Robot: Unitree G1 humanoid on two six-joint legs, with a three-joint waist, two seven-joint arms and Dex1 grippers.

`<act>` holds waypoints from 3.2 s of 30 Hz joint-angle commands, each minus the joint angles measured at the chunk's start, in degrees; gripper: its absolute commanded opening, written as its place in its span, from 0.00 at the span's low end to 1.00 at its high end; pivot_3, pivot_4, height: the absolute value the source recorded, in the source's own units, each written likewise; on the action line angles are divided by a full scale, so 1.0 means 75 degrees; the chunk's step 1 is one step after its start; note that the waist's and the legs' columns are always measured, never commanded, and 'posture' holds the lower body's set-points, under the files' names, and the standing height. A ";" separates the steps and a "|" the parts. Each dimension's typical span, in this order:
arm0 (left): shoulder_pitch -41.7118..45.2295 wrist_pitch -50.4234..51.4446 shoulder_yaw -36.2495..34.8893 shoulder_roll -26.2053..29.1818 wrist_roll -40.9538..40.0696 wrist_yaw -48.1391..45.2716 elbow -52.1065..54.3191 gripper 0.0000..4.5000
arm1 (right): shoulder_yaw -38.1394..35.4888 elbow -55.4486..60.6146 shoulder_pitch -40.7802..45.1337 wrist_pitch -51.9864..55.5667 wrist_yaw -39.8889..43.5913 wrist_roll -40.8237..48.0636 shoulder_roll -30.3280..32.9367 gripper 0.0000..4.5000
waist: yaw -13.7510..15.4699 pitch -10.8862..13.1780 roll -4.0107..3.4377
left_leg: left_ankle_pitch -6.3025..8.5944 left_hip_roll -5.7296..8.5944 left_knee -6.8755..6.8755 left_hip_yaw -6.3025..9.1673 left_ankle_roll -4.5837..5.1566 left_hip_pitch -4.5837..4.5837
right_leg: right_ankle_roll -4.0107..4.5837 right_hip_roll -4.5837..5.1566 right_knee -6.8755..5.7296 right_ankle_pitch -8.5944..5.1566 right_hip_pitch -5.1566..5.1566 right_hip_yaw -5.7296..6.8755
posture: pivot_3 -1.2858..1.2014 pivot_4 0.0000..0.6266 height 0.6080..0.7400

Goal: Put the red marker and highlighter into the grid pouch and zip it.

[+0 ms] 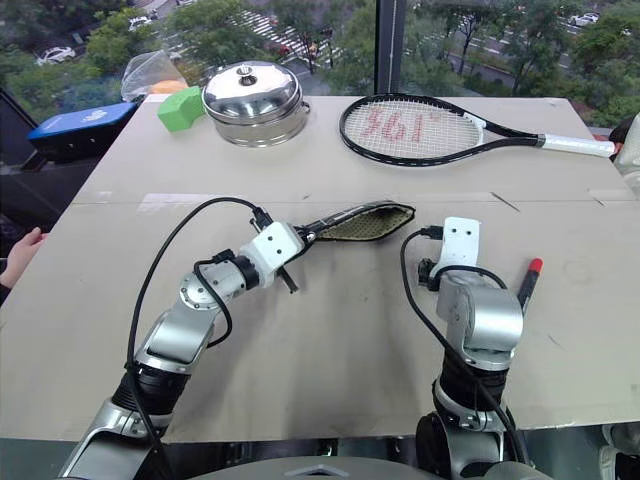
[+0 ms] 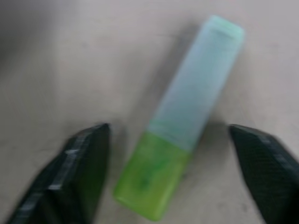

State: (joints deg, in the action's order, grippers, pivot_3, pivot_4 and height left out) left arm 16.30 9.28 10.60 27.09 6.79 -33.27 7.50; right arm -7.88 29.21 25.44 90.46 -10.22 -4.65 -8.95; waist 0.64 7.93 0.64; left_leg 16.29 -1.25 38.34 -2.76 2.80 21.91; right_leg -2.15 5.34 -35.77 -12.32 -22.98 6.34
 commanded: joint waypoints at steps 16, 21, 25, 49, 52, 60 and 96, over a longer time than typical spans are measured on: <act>0.0165 -0.0243 0.0048 -0.0074 -0.0067 -0.0111 0.0187 0.00 | 0.2059 0.2732 -0.0974 -0.3215 0.5818 0.2355 0.8831 0.19 | -0.0144 0.0042 0.0018 | 0.0029 -0.0014 -0.0017 0.0016 0.0047 0.0001 | -0.0039 -0.0033 0.0053 -0.0026 0.0006 0.0000 | 0.52 0.24 1.00; 0.0274 -0.0438 0.0209 -0.0085 -0.0017 -0.0215 0.0224 0.00 | 0.3358 0.2160 0.0481 -0.3925 0.6374 0.2075 0.8822 0.19 | -0.0162 0.0061 0.0022 | 0.0028 -0.0025 -0.0003 0.0016 0.0046 0.0006 | -0.0037 -0.0029 0.0044 -0.0023 -0.0002 -0.0004 | 0.52 0.24 1.00; 0.0243 -0.0649 0.0344 -0.0083 0.0036 -0.0328 0.0362 0.00 | 0.4698 0.1315 0.1585 -0.4446 0.6547 0.1290 0.8529 0.19 | -0.0086 0.0063 0.0028 | 0.0026 -0.0012 -0.0002 0.0016 0.0043 0.0014 | -0.0004 -0.0006 0.0051 -0.0003 -0.0002 -0.0002 | 0.52 0.24 1.00; 0.0055 -0.0392 0.0229 -0.0346 0.0016 -0.0056 0.0259 0.00 | -0.1934 0.2621 -0.0995 -0.0398 0.7046 0.2096 0.6419 0.99 | 0.0097 0.0060 0.0022 | 0.0028 -0.0001 0.0012 0.0050 0.0045 0.0017 | 0.0000 0.0035 0.0038 0.0001 0.0027 0.0034 | 0.52 0.24 1.00; -0.0028 -0.0831 0.0231 -0.0315 -0.0022 -0.0055 -0.0108 0.00 | -0.2374 0.2364 -0.2112 0.0272 0.5337 0.0912 0.6152 0.99 | 0.0166 0.0046 0.0031 | 0.0028 0.0001 0.0012 0.0057 0.0044 0.0016 | 0.0002 0.0065 0.0034 -0.0001 0.0030 0.0033 | 0.52 0.24 1.00; -0.0138 -0.1194 0.0223 -0.0221 -0.0112 -0.0174 -0.0128 0.00 | -0.2169 0.1098 -0.2127 0.0272 0.3432 0.0253 0.3968 0.99 | 0.0024 0.0039 0.0003 | 0.0027 0.0003 0.0010 0.0022 0.0046 -0.0008 | -0.0003 0.0015 0.0020 -0.0004 0.0025 0.0013 | 0.52 0.24 1.00; 0.0635 -0.0229 0.0541 -0.0475 0.0047 -0.0293 0.0376 0.00 | 0.3434 0.1874 0.0944 -0.4495 0.7717 0.1700 0.9539 0.05 | 0.0010 0.0079 0.0026 | 0.0028 -0.0005 0.0008 0.0027 0.0046 0.0004 | -0.0027 -0.0010 0.0060 -0.0017 0.0020 -0.0009 | 0.52 0.24 1.00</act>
State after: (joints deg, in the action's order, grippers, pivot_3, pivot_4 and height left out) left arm 20.14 8.83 14.33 23.77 7.11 -35.33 8.10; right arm 15.13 44.52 30.34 58.85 46.54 10.21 62.81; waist 0.72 8.52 0.83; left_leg 16.50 -1.27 38.39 -2.57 3.14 21.93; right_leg -2.22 5.29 -35.31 -12.37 -22.83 6.26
